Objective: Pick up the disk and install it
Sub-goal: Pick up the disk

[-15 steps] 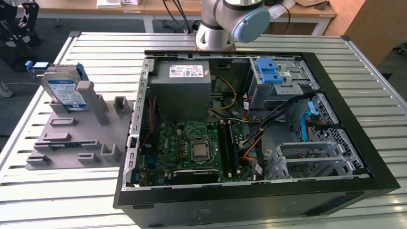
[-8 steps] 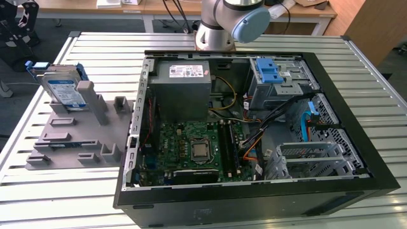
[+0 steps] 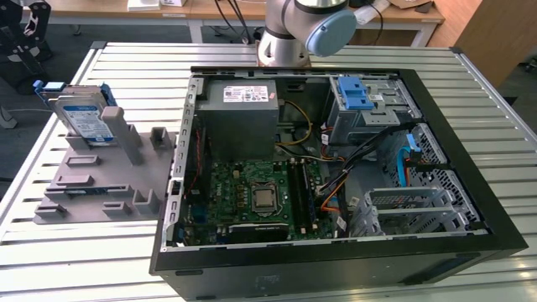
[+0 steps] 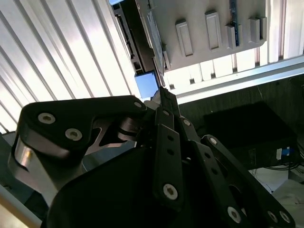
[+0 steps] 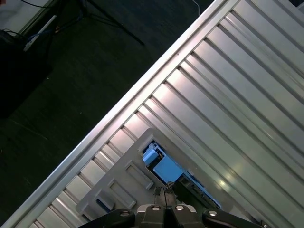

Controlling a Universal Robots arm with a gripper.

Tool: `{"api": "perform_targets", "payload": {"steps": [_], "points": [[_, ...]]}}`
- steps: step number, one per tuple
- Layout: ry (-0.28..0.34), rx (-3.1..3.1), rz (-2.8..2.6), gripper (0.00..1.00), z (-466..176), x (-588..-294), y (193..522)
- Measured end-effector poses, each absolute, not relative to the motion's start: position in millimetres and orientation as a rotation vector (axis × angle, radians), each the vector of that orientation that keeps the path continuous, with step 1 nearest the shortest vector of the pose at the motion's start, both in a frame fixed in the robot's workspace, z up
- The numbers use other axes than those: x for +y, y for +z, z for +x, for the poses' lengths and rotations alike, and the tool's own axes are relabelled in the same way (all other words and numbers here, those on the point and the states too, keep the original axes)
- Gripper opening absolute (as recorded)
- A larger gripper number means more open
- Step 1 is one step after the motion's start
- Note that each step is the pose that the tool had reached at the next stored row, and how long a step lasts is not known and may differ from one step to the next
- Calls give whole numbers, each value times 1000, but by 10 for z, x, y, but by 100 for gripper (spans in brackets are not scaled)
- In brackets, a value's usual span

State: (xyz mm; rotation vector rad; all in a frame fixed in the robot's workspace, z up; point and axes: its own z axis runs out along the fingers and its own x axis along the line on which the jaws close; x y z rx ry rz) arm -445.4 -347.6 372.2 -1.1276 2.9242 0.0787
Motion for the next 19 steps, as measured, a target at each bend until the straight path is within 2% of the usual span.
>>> {"api": "perform_targets", "payload": {"steps": [19], "points": [[79, 2910, -1165, 11, -4454, -3476, 3721]]}}
